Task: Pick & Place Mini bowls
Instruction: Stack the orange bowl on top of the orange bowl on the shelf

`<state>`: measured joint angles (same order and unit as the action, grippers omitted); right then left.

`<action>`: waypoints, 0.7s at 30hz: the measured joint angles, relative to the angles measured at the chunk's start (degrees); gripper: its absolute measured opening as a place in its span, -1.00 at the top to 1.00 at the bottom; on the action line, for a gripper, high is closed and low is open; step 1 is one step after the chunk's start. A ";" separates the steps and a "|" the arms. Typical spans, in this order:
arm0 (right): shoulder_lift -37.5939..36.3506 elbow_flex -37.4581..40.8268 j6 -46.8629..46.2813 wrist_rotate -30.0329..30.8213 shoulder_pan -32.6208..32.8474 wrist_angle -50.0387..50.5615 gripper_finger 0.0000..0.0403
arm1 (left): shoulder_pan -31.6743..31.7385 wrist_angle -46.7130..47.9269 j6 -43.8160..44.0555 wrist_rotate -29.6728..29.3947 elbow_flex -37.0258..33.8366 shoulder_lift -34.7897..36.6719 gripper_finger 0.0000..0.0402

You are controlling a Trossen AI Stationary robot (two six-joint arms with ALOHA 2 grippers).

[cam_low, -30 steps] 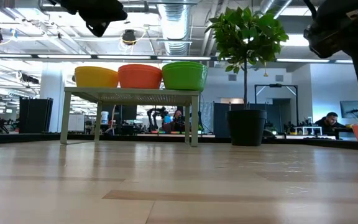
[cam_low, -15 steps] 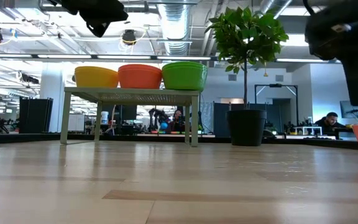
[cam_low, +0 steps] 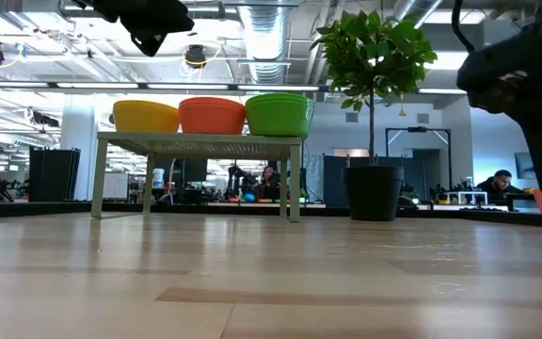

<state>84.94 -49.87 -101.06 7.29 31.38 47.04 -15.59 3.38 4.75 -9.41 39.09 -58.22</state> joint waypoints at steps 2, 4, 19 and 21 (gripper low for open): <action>0.34 0.02 0.04 -0.11 0.00 1.30 0.52 | 0.00 -0.02 0.00 0.02 0.00 0.00 0.53; 0.77 0.10 0.45 -0.13 0.00 2.05 0.52 | 0.00 -0.02 0.00 0.02 0.00 0.00 0.53; 0.99 0.66 9.13 -1.58 -3.54 3.94 0.97 | 0.00 -0.44 0.17 0.04 -0.04 -0.02 0.53; 0.98 0.05 12.00 -1.62 -4.25 3.57 0.95 | 0.00 -0.46 0.19 0.04 -0.03 -0.02 0.53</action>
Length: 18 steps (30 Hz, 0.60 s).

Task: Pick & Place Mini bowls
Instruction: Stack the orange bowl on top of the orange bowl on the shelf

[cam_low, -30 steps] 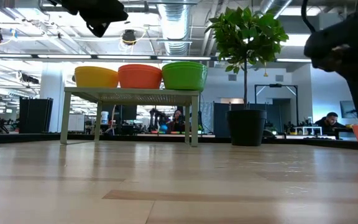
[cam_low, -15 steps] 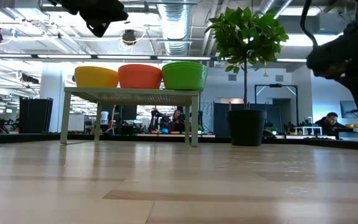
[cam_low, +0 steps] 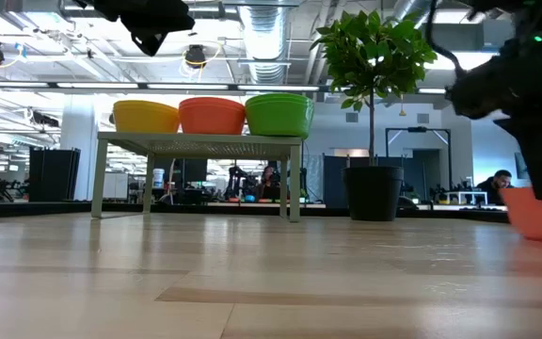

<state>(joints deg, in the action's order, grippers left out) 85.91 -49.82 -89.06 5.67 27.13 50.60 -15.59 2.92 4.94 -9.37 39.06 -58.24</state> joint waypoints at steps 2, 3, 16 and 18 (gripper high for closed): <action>0.02 -1.72 2.84 0.00 -0.91 -0.14 0.94 | -0.02 -0.02 0.03 0.00 -0.01 0.00 0.53; 0.02 -3.03 4.26 0.06 -1.30 -0.24 0.95 | -0.14 -0.05 0.28 -0.02 0.00 0.01 0.53; 1.89 -24.11 30.96 12.39 -5.71 -3.65 0.99 | -5.90 -0.39 0.65 -1.45 -0.01 0.02 0.53; 3.95 -28.23 36.95 12.38 -6.67 -4.15 0.99 | -6.99 -0.80 2.47 -4.25 -0.53 0.02 0.53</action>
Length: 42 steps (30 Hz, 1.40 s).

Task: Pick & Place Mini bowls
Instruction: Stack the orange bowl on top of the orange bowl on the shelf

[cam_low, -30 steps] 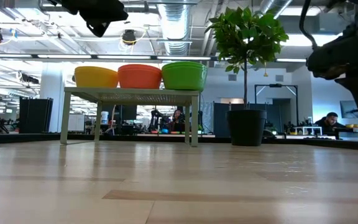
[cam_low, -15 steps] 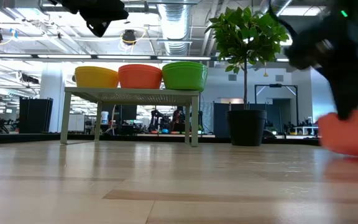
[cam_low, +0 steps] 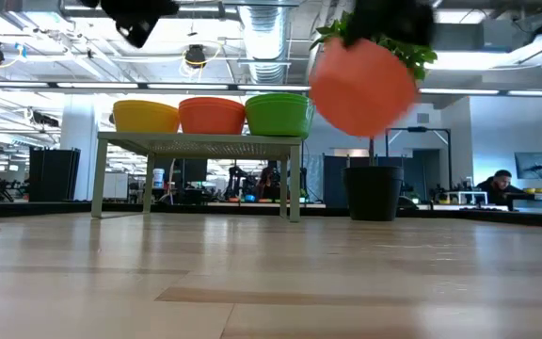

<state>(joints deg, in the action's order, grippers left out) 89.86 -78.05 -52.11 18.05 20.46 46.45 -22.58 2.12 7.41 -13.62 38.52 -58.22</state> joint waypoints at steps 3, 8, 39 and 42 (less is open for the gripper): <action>4.77 -7.40 12.95 -0.35 -1.44 0.59 0.99 | -1.62 0.30 3.35 -7.42 -1.84 0.04 0.53; 13.83 -23.60 33.43 -0.05 -4.51 6.25 0.99 | -2.43 0.67 9.28 -16.38 -3.98 2.40 0.53; 34.23 -55.64 69.18 -7.46 -28.05 12.94 0.96 | -4.86 8.84 9.40 -18.39 -3.96 9.22 0.53; 34.04 -55.66 69.97 -7.48 -27.99 11.25 0.94 | -4.86 8.82 9.41 -18.48 -3.93 9.22 0.53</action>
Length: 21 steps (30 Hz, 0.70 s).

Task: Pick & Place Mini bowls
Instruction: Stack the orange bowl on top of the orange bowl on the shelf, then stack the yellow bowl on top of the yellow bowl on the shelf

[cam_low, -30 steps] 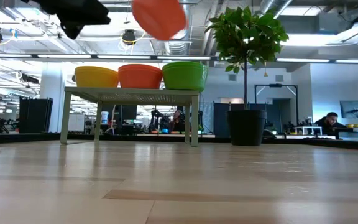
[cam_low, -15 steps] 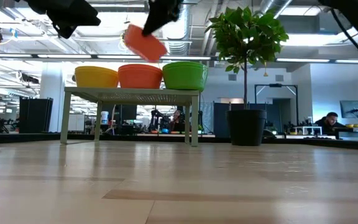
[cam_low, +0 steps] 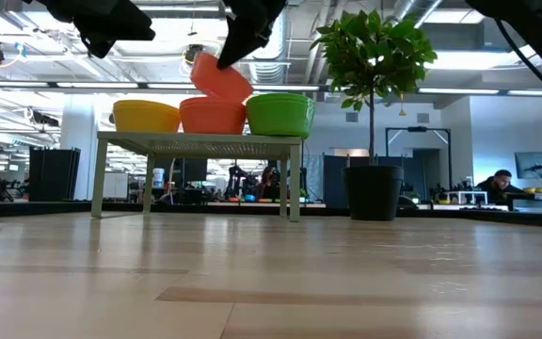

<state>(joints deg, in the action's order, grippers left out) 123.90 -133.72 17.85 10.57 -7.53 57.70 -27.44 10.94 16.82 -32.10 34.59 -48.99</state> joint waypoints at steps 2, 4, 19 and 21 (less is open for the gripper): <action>0.01 -0.06 2.41 0.04 0.02 0.68 0.93 | 0.00 -0.02 0.13 -0.02 0.00 0.00 0.53; 0.98 -0.07 3.46 0.28 0.00 1.04 0.90 | 0.00 -0.02 0.15 -0.02 0.00 0.00 0.53; 3.87 0.05 7.60 7.74 1.51 1.03 0.36 | 0.00 0.00 0.21 -0.04 0.02 -0.02 0.53; 3.13 0.05 7.60 7.74 2.46 0.95 0.30 | 0.00 0.17 0.22 -0.04 0.02 -0.02 0.53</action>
<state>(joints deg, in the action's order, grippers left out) 127.02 -133.67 25.45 18.31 -5.07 58.65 -27.44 11.10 17.04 -32.14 34.61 -49.01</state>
